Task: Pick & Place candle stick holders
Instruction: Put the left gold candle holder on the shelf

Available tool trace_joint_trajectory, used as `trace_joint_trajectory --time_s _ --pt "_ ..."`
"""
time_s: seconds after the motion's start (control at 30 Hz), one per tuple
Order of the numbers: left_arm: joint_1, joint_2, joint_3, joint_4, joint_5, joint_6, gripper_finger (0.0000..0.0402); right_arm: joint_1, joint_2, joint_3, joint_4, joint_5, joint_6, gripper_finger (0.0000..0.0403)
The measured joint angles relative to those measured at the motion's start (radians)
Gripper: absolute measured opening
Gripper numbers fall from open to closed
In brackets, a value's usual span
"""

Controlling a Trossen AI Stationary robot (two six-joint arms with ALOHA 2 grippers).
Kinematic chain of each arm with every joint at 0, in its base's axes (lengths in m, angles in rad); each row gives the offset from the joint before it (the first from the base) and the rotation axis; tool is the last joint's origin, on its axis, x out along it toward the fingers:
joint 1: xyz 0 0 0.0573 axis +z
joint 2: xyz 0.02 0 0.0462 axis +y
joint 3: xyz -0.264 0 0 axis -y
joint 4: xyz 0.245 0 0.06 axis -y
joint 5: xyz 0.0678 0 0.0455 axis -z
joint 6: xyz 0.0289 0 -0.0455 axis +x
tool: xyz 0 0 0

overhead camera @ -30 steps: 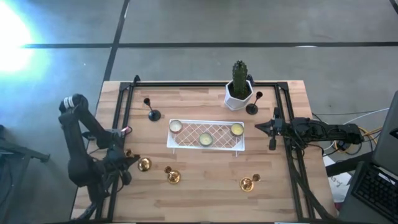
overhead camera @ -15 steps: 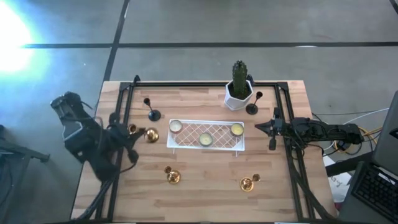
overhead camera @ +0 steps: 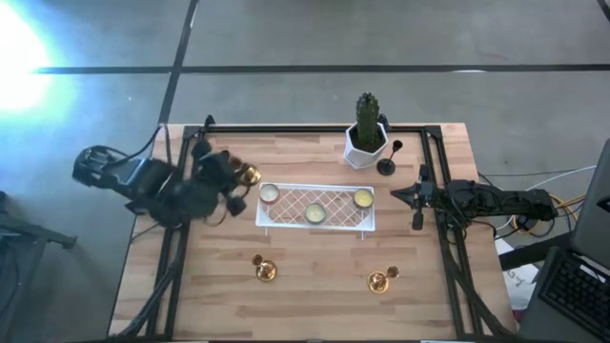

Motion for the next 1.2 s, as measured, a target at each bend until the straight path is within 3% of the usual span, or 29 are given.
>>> trace_joint_trajectory --time_s 0.27,0.57,0.9,1.2 --pt "0.234 0.0 0.005 0.211 0.215 0.259 0.0019 0.0 0.0 0.0 0.0 0.0 0.0 0.0008" --pt "0.455 0.037 0.007 0.332 0.459 0.416 0.0019 0.0 0.0 0.0 0.0 0.0 0.0 0.0008" --pt "0.604 0.083 0.01 0.433 0.626 0.487 0.0019 0.0 0.0 0.0 0.0 0.0 0.0 0.0008" --pt "0.686 0.172 0.038 0.437 0.854 0.506 0.0019 0.0 0.0 0.0 0.0 0.0 0.0 0.0008"
